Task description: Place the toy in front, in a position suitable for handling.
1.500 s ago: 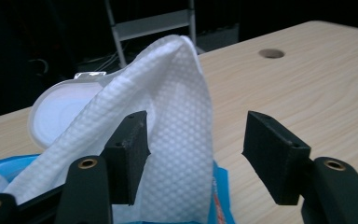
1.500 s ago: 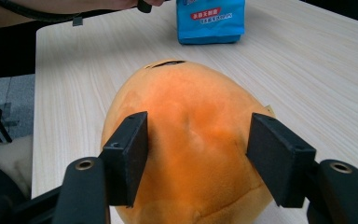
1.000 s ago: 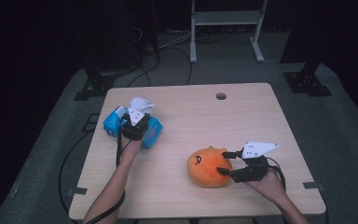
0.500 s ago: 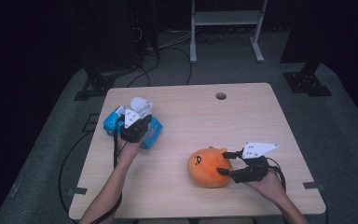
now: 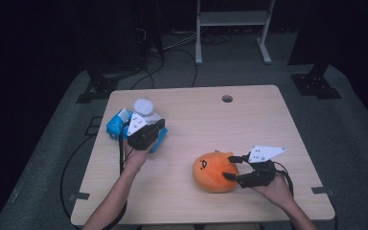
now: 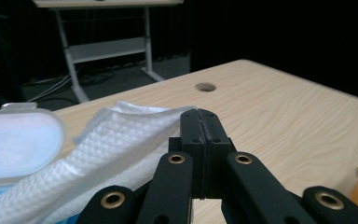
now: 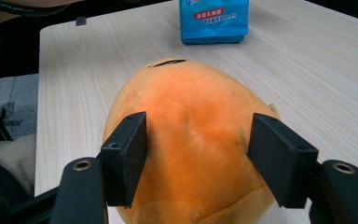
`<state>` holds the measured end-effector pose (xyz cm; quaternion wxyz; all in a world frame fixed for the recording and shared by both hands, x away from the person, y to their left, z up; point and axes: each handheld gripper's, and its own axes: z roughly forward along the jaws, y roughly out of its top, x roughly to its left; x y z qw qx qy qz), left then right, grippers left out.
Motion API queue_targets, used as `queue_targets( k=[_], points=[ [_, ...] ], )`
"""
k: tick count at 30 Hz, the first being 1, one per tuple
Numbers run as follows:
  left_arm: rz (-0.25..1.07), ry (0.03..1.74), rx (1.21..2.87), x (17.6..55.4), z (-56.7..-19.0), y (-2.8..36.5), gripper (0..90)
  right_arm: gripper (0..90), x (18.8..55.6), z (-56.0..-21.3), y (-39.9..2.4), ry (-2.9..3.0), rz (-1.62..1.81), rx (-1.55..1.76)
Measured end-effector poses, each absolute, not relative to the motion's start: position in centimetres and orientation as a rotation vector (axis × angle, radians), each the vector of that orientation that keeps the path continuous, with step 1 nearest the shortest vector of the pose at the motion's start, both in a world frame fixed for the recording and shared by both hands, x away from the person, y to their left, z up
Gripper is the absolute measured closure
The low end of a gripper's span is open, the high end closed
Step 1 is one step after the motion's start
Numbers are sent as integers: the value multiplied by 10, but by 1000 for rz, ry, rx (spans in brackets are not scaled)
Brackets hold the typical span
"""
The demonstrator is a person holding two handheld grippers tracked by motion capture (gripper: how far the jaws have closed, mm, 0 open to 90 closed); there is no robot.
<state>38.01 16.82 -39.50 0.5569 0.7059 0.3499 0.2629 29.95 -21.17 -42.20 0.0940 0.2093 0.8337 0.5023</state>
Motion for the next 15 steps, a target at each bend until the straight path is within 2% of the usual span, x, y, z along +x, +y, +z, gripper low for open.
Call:
queue_targets(
  k=[15],
  points=[
    [550, 724, 1633, 365, -378, 159, 900, 358, 300, -423, -210, 2477, 1494, 624]
  ],
)
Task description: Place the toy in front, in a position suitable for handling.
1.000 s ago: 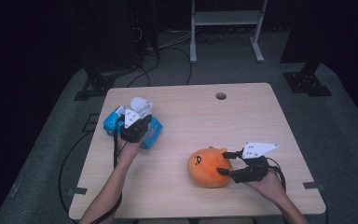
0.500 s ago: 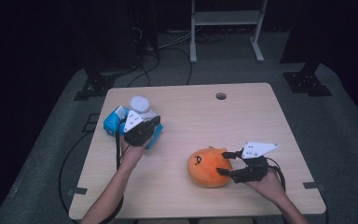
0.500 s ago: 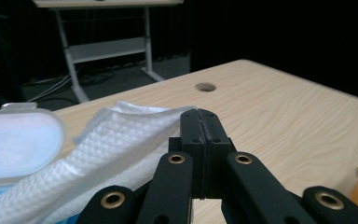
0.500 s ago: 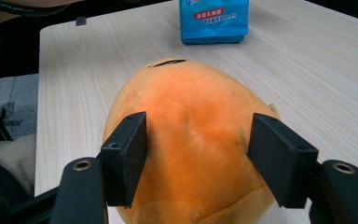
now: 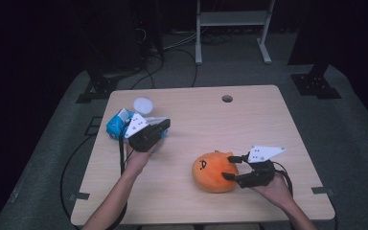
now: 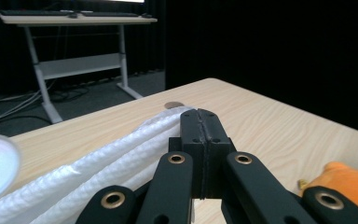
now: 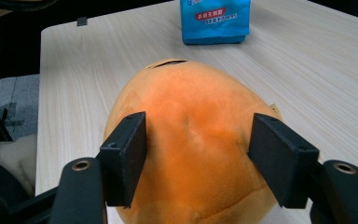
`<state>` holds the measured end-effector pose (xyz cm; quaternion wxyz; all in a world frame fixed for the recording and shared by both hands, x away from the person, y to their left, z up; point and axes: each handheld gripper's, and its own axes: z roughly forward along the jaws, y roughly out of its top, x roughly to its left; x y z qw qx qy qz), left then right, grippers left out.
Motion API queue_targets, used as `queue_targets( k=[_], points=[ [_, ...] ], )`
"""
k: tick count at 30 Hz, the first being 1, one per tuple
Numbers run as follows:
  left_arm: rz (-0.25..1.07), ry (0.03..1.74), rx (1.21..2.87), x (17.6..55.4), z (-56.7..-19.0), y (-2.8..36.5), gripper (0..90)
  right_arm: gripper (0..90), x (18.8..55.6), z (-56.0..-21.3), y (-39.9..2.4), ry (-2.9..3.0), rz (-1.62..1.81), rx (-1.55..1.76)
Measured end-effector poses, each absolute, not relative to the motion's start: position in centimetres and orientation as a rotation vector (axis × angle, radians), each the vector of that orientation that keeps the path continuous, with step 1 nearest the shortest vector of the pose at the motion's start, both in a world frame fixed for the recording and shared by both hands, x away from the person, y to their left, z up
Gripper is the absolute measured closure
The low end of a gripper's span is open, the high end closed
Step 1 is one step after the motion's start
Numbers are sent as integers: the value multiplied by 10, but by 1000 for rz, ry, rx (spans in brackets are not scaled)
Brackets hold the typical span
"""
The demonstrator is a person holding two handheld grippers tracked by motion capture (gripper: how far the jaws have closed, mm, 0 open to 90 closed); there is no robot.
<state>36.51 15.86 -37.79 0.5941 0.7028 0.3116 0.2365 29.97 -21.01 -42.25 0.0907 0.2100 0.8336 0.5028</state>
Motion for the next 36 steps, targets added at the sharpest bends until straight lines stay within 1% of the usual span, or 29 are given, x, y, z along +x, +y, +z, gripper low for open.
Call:
queue_targets(
  k=[5, 11, 18, 25, 30, 32, 33, 34, 35, 36],
  points=[
    [525, 689, 1623, 361, -372, 154, 900, 357, 300, -423, -211, 2477, 1498, 627],
    [483, 596, 1611, 353, -351, 134, 900, 350, 299, -422, -211, 2473, 1492, 625],
    [434, 510, 1627, 338, -338, 116, 900, 340, 299, -418, -211, 2452, 1496, 625],
    [359, 395, 1664, 317, -331, 86, 900, 285, 302, -394, -197, 2343, 1557, 549],
    [306, 337, 1687, 305, -332, 67, 900, 277, 306, -389, -177, 2330, 1556, 486],
    [300, 321, 1697, 303, -333, 64, 900, 291, 308, -389, -175, 2326, 1560, 482],
    [296, 316, 1701, 302, -333, 61, 900, 328, 309, -389, -174, 2318, 1570, 482],
    [293, 308, 1707, 301, -333, 60, 900, 393, 310, -389, -174, 2312, 1582, 472],
    [280, 306, 1711, 301, -334, 59, 900, 594, 310, -390, -175, 2309, 1603, 447],
    [280, 306, 1711, 301, -334, 59, 900, 594, 310, -390, -175, 2309, 1603, 447]
  ],
)
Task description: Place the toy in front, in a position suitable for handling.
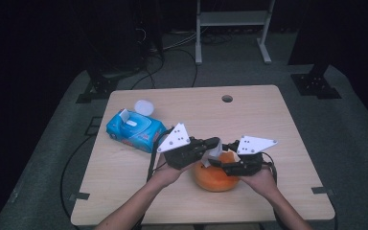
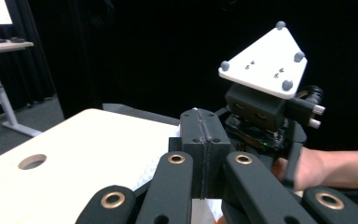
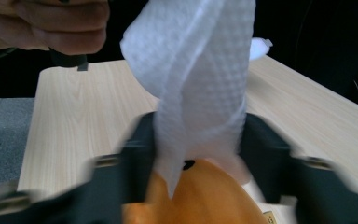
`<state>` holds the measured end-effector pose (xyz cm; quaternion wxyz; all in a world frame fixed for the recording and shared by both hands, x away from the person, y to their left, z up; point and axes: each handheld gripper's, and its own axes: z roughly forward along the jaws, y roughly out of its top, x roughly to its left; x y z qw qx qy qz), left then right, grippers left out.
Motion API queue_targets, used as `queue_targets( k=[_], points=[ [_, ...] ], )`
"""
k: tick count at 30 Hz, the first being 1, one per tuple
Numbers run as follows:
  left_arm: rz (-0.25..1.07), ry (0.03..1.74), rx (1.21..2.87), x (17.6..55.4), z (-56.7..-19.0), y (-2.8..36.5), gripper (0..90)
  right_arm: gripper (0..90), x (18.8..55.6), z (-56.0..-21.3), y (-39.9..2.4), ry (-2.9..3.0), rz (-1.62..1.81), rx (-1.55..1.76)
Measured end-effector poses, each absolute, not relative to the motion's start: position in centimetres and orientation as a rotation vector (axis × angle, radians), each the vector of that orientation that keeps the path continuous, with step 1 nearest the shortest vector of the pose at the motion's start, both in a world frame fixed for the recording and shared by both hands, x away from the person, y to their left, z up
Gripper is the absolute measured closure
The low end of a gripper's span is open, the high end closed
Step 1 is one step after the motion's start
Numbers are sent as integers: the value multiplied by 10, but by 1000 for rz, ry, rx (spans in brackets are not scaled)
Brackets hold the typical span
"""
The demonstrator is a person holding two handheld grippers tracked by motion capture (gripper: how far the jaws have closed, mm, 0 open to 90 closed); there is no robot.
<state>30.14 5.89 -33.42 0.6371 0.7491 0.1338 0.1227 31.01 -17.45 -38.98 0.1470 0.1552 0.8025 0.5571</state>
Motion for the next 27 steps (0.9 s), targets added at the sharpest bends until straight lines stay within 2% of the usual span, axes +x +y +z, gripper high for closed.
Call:
queue_targets(
  k=[1, 2, 3, 9, 17, 27],
  points=[
    [274, 305, 1714, 301, -335, 58, 900, 790, 309, -390, -176, 2322, 1612, 424],
    [274, 305, 1714, 301, -335, 58, 900, 790, 309, -390, -176, 2322, 1612, 424],
    [267, 307, 1719, 301, -336, 58, 900, 859, 307, -391, -178, 2332, 1612, 422],
    [265, 314, 1723, 302, -337, 63, 826, 869, 304, -390, -194, 2345, 1637, 458],
    [281, 354, 1718, 302, -343, 75, 788, 868, 289, -383, -229, 2307, 1655, 482],
    [293, 413, 1767, 305, -376, 90, 737, 865, 271, -373, -273, 2310, 1620, 505]
  ],
)
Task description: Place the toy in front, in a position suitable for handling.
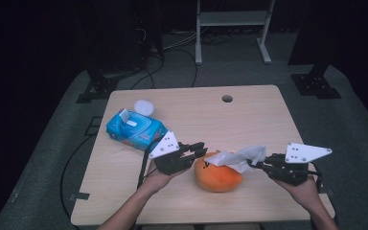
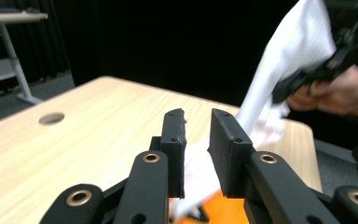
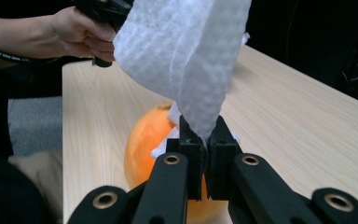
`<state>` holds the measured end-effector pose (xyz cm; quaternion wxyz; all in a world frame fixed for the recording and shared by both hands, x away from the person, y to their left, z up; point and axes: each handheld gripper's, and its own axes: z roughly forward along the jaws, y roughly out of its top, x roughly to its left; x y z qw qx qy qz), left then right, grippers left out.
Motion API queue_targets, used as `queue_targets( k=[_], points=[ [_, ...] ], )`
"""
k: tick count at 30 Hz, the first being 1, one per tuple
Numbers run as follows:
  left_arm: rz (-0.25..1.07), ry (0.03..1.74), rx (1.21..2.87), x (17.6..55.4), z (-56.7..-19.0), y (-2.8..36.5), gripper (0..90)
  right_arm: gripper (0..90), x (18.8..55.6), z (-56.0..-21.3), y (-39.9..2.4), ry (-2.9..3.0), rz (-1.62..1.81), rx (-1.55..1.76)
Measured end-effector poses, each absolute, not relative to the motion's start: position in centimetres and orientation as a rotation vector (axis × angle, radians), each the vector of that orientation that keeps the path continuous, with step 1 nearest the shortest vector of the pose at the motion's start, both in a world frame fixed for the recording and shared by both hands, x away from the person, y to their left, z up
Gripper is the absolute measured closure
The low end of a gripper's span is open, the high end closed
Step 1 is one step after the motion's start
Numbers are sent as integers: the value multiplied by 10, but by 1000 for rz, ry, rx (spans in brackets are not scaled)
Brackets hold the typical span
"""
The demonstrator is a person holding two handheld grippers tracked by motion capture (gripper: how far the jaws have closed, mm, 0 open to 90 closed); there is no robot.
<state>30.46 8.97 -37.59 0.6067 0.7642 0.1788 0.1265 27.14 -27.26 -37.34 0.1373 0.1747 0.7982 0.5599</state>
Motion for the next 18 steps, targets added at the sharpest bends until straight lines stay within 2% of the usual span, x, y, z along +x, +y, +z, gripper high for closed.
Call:
queue_targets(
  k=[10, 18],
  points=[
    [245, 426, 1850, 302, -415, 86, 692, 863, 264, -365, -288, 2407, 1377, 504],
    [235, 405, 1894, 301, -425, 79, 678, 838, 278, -370, -240, 2478, 1301, 403]
  ],
)
